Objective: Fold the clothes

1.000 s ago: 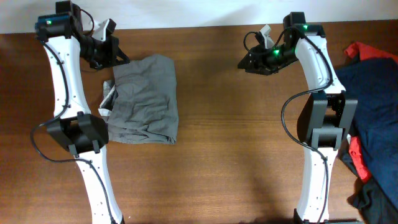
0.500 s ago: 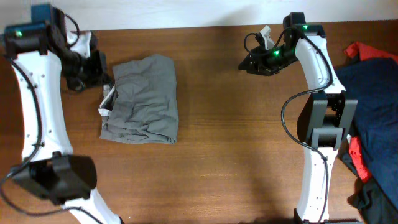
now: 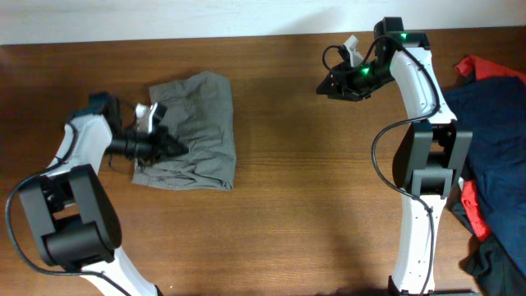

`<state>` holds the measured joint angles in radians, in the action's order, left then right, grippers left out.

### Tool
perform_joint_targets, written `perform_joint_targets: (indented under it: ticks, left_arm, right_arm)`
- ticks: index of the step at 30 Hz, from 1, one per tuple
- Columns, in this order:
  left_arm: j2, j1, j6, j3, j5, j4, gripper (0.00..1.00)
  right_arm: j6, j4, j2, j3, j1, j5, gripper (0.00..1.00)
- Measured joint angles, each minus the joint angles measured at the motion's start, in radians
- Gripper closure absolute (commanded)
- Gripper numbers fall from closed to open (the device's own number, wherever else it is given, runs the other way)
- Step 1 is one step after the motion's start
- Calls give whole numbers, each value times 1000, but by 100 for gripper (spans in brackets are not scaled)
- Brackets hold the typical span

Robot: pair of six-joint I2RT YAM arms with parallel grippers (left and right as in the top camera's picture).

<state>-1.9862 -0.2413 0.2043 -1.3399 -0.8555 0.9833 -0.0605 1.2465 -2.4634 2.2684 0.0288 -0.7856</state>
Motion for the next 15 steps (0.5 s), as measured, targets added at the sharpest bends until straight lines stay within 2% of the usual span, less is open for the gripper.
perform_joint_targets:
  ticks: [4,7,15]
  left_arm:
    - [0,-55,16,132,-9,-95,100]
    - [0,-100,13,192,10,-109,100]
    - [0,-179,-48,211,112,-98,100]
  right_arm:
    - [0,2,0,0,0,0,51]
    - [-1,3,0,0,0,0,51]
    - [0,7,0,0,0,0,51]
